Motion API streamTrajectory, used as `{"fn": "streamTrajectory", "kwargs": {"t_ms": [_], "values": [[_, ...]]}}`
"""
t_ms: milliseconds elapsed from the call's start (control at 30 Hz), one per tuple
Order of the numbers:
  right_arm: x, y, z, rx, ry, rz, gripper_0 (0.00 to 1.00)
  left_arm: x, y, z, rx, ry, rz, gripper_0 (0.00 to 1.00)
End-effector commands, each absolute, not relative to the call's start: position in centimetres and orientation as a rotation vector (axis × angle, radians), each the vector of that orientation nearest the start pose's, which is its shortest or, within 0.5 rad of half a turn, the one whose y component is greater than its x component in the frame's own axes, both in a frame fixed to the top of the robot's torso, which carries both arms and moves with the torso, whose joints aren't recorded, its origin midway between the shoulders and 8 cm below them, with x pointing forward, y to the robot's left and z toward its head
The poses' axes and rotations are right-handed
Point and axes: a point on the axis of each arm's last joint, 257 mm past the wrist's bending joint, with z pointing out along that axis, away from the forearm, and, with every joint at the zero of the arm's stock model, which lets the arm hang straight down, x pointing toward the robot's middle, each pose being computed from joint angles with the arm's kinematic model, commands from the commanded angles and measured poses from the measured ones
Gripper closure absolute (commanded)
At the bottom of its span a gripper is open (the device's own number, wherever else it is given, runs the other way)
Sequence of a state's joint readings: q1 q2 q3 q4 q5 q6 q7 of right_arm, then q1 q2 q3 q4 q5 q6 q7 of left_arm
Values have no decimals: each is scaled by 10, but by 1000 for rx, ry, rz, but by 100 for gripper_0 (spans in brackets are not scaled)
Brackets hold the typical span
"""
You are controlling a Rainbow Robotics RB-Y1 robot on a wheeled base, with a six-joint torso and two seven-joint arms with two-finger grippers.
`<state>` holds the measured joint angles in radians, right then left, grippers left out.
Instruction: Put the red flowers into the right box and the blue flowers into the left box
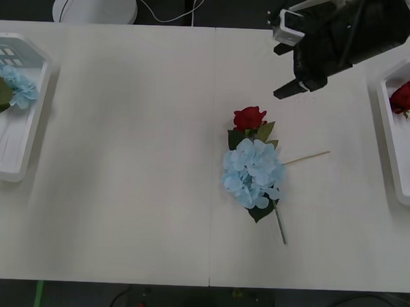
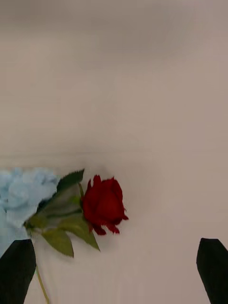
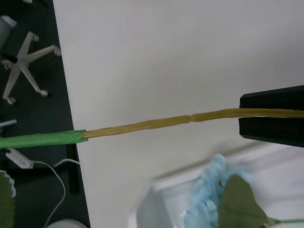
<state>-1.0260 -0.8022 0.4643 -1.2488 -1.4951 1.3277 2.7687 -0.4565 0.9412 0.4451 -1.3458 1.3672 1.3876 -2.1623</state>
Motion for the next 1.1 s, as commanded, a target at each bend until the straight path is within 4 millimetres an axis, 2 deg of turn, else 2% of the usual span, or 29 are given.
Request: {"fn": "streamTrajectory", "kwargs": {"t_ms": [33,100,200,300,433,567,700,833,967,1100], "values": [[549,-199,-116,-1785,1769,33,2,504,504,-41,405,2170,-81,100],[546,-218,-126,-1812,1778,-50,2,501,523,-48,381,2212,3,100],[540,-234,-137,-1851,1761,-145,2,496,548,-58,342,2265,109,100],[531,-242,-152,-1871,1745,-182,2,488,576,-72,295,2331,228,100],[527,-249,-166,-1876,1763,-190,2,482,591,-89,192,2407,300,100],[526,-250,-187,-1906,1771,-207,2,480,593,-106,112,2463,331,100],[527,-249,-214,-1931,1760,-236,2,482,586,-122,-3,2497,303,100],[529,-241,-235,-1976,1713,-285,2,481,590,-137,-74,2525,358,100],[526,-221,-257,-2031,1651,-304,2,471,610,-160,-154,2573,467,100],[527,-209,-265,-2061,1612,-328,2,467,627,-180,-177,2587,518,100]]}}
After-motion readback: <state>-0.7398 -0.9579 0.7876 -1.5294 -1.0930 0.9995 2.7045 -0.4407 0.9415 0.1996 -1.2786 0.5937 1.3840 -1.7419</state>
